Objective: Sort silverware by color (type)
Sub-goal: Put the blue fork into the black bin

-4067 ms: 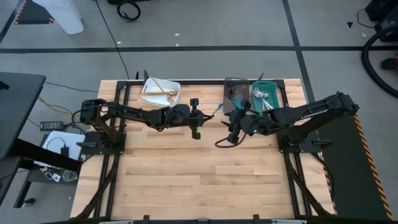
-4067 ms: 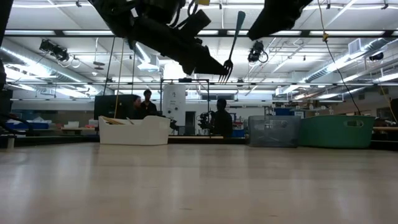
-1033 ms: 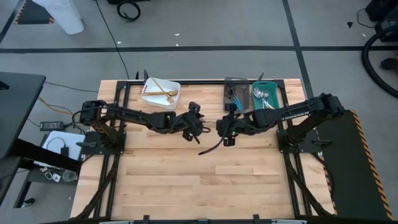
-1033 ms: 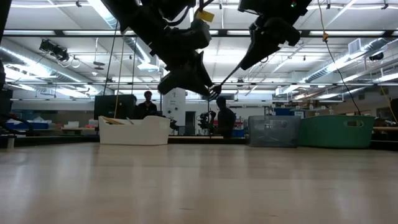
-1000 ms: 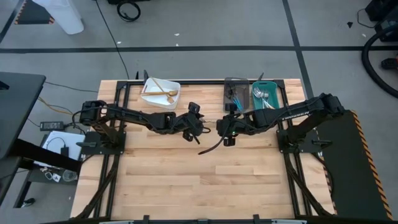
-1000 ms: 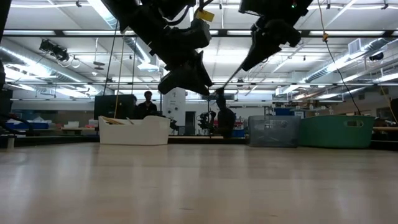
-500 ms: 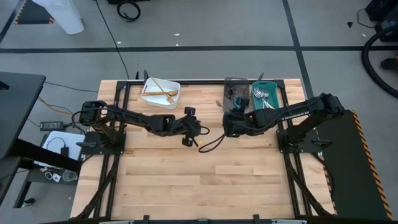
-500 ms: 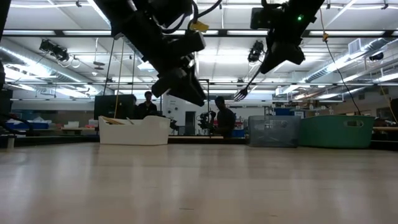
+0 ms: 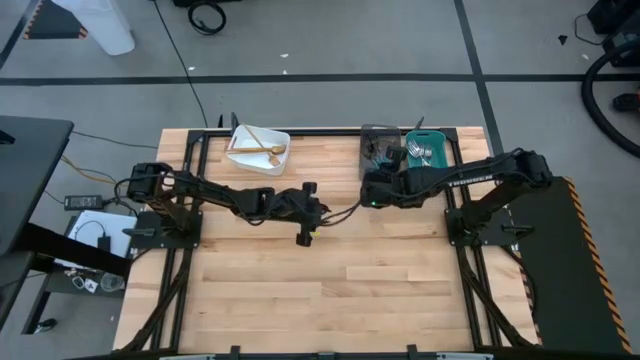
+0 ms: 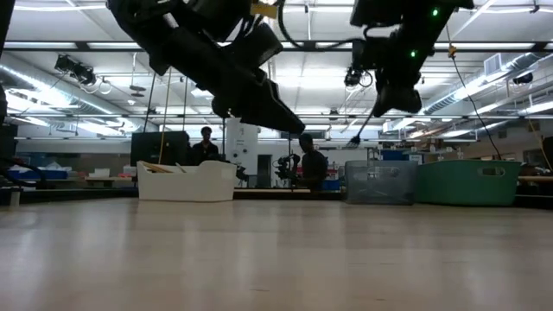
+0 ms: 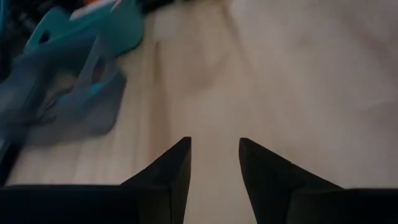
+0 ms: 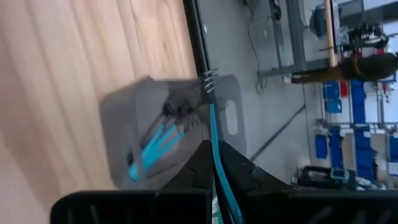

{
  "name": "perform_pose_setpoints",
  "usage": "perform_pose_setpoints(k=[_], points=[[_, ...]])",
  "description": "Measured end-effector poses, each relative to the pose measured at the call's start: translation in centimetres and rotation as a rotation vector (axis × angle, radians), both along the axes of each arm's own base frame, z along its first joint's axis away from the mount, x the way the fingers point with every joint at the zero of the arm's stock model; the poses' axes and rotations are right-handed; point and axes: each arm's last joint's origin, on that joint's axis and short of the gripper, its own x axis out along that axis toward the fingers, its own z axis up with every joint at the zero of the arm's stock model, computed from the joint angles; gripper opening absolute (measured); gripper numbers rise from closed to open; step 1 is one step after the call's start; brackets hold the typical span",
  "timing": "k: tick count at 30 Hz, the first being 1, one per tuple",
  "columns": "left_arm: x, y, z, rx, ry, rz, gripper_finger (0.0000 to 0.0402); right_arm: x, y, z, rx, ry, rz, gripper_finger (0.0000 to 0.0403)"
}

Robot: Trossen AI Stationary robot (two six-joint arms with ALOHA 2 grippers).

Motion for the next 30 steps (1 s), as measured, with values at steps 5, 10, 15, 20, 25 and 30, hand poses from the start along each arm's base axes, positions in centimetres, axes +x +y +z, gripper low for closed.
perform_pose_setpoints(k=[5,10,15,20,25,30], points=[[0.0,-0.4,0.1,-0.097,-0.073,-0.103,0.0142,-0.3,-1.8,-1.0,-0.012,0.053,-0.024,0.0014],[0.2,-0.8,0.5,-0.210,-0.111,-0.196,0.0142,-0.3,-3.4,-1.6,-0.025,0.087,-0.019,0.0014],[0.2,-0.9,0.5,-0.233,-0.112,-0.203,0.0142,-0.2,-5.0,-2.4,0.001,0.084,0.003,0.0014],[0.1,-0.8,0.4,-0.235,-0.104,-0.200,0.0142,-0.4,-6.6,-2.7,-0.008,0.075,-0.029,0.0014],[0.1,-0.8,0.4,-0.235,-0.100,-0.199,0.0142,-0.8,-8.1,-2.6,-0.002,0.053,-0.079,0.0014],[0.1,-0.7,0.4,-0.235,-0.100,-0.197,0.0142,-0.9,-9.3,-2.8,0.022,-0.014,-0.103,0.0014]])
